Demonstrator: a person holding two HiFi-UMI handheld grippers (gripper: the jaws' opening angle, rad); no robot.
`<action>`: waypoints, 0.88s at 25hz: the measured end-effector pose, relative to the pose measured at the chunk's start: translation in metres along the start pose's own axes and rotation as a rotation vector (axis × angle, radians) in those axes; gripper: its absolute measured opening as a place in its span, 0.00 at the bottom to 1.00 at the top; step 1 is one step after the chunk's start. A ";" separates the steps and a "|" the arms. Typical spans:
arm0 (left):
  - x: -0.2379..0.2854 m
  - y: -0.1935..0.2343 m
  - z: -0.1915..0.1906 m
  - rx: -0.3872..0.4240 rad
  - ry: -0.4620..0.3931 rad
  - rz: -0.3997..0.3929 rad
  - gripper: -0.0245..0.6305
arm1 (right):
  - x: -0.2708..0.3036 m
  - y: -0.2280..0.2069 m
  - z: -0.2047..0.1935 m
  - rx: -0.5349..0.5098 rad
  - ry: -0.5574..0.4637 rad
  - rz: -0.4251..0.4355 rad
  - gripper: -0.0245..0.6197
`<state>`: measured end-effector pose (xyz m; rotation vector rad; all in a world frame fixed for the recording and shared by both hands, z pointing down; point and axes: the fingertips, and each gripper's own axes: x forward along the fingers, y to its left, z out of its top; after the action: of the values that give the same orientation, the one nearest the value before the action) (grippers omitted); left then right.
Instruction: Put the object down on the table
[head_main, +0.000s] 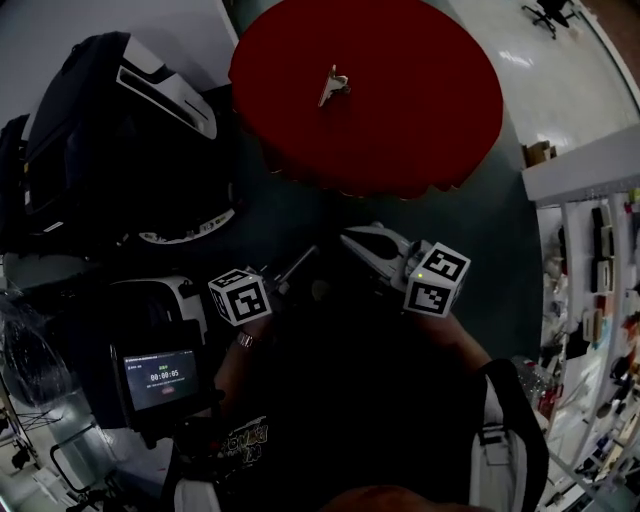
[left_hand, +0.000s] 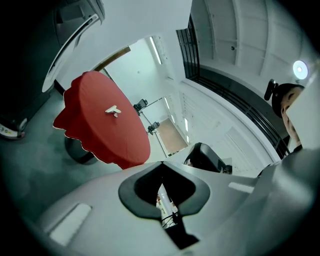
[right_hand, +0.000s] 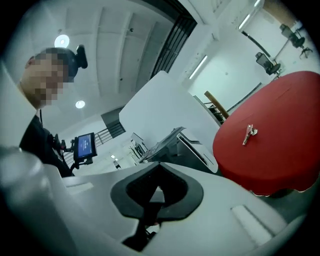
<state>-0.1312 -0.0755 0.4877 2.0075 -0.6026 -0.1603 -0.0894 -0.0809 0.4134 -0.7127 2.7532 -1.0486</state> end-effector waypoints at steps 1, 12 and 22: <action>0.002 -0.005 -0.004 0.008 0.014 -0.010 0.06 | -0.006 0.007 -0.005 -0.023 0.006 -0.002 0.05; 0.026 -0.041 -0.033 0.054 0.062 -0.063 0.06 | -0.049 0.061 -0.001 -0.219 -0.003 0.019 0.04; 0.077 -0.105 -0.135 0.051 0.129 -0.090 0.06 | -0.170 0.078 -0.033 -0.220 0.003 -0.041 0.04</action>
<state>0.0200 0.0342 0.4757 2.0773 -0.4393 -0.0698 0.0216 0.0682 0.3765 -0.7980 2.8976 -0.7609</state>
